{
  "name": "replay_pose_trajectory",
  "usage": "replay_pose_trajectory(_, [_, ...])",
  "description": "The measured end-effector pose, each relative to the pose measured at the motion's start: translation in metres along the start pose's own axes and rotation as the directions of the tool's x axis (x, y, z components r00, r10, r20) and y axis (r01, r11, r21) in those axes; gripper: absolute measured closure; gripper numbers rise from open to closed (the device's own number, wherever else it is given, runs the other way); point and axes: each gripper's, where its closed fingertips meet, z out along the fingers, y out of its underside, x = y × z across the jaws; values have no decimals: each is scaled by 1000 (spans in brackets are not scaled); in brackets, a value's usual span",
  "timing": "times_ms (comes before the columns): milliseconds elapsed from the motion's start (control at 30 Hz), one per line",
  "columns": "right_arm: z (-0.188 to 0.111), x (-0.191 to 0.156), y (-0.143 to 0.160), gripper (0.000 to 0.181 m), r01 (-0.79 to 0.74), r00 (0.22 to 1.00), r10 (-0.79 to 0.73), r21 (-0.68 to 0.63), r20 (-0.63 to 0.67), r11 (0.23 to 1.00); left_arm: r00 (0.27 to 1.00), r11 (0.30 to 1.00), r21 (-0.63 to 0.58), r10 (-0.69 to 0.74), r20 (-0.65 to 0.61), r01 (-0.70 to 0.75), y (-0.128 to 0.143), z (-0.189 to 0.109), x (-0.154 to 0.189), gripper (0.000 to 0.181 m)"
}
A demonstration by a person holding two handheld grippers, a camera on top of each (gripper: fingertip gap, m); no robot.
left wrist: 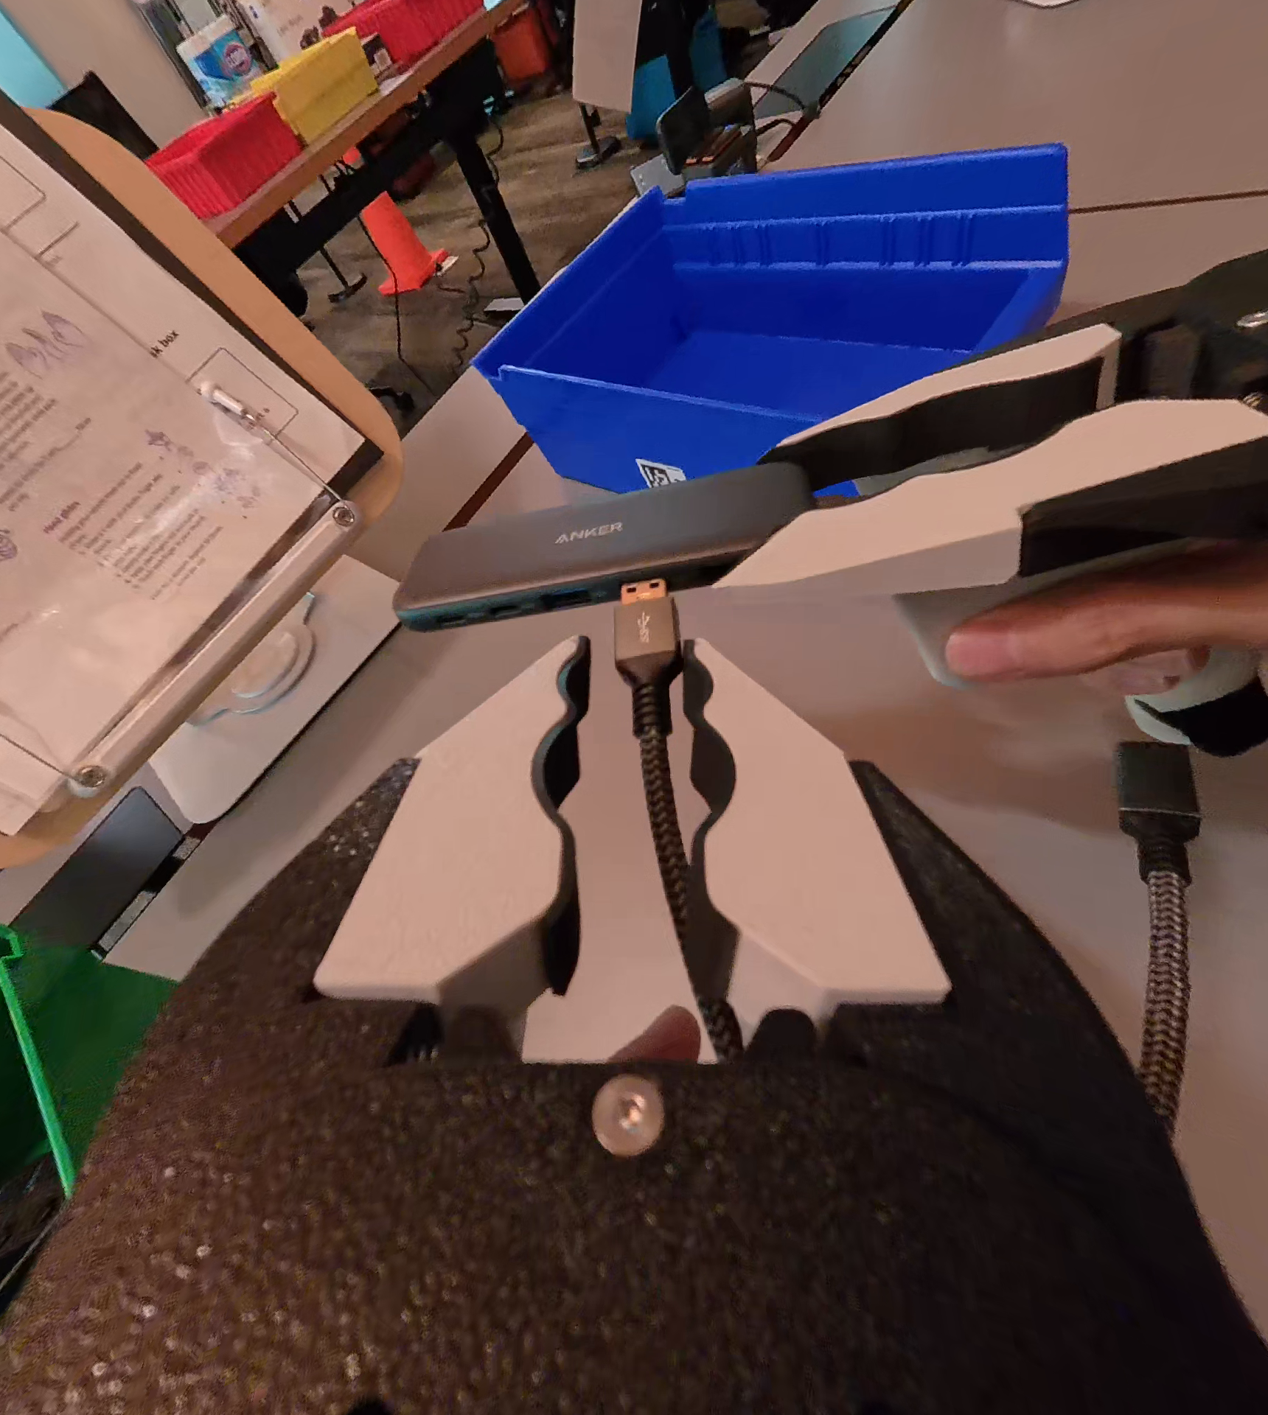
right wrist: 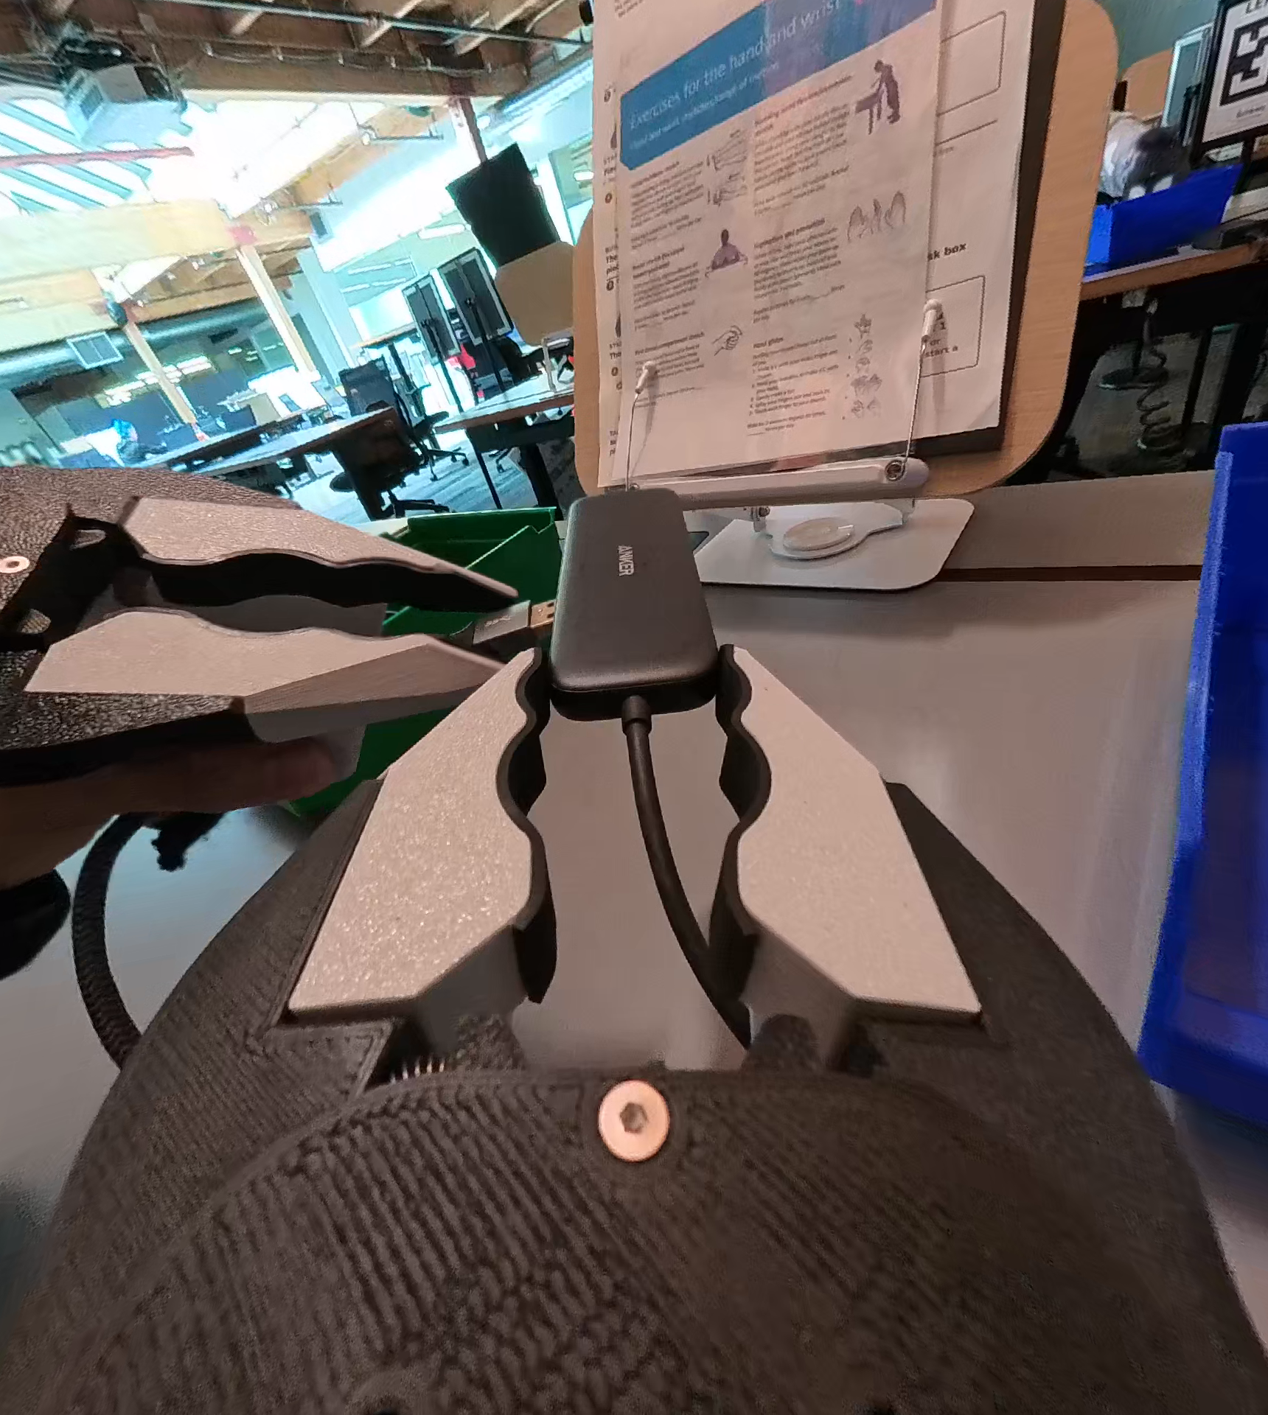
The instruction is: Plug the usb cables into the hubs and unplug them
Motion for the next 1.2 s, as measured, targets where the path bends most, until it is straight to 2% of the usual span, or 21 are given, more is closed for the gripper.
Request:
replay_pose_trajectory(67, [1, -1, 1, 138, 0, 1000, 0, -1, 2, 1000, 1000, 1000, 8, 14, -2, -14, 0, 1, 2, 166])
replay_pose_trajectory(233, [2, 1, 4, 138, 7, 1000, -7, -10, -1, 1000, 1000, 1000, 5, 0, 17, 0, 2, 3, 1, 167])
replay_pose_trajectory(433, [4, -3, 8, 138, 205, 977, -208, -59, -44, 977, 999, 998, -57, 35, 15, -34, 7, 5, -2, 167])
replay_pose_trajectory(533, [5, -4, 11, 138, 220, 975, -223, -67, -29, 973, 997, 994, -79, 74, 5, -73, 9, 7, -3, 167])
replay_pose_trajectory(633, [7, -4, 15, 138, 201, 980, -200, -67, 10, 977, 998, 996, -62, 69, -2, -69, 11, 8, -5, 167])
replay_pose_trajectory(767, [7, -6, 15, 139, 244, 970, -243, -77, 29, 967, 999, 998, -21, 51, -9, -51, 14, 7, -3, 166])
replay_pose_trajectory(800, [6, -7, 14, 139, 247, 969, -245, -73, 39, 966, 999, 999, -1, 52, -6, -52, 12, 5, -2, 166])
replay_pose_trajectory(867, [3, 0, 8, 138, 227, 974, -226, -58, 15, 972, 998, 999, 37, 37, 50, -39, 4, -8, -10, 154])
replay_pose_trajectory(933, [-2, 12, 4, 138, 215, 976, -217, -60, -19, 975, 995, 995, 101, 3, 99, -13, -11, -32, -22, 145])
replay_pose_trajectory(1000, [-7, 22, -2, 138, 184, 982, -185, -46, -32, 982, 985, 988, 151, -67, 159, 43, -17, -61, -46, 147])
replay_pose_trajectory(1033, [-9, 25, -4, 138, 169, 985, -170, -42, -35, 985, 976, 988, 133, -103, 191, 78, -10, -74, -63, 148])
replay_pose_trajectory(1100, [-12, 28, -8, 138, 158, 987, -159, -34, -34, 987, 938, 985, 18, -169, 304, 171, 22, -100, -105, 146])
replay_pose_trajectory(1167, [-13, 28, -11, 138, 156, 987, -157, -25, -33, 987, 891, 951, -115, -220, 396, 286, 68, -124, -143, 145])
replay_pose_trajectory(1200, [-13, 26, -12, 138, 156, 987, -157, -22, -25, 987, 873, 911, -199, -255, 415, 360, 97, -132, -155, 143])
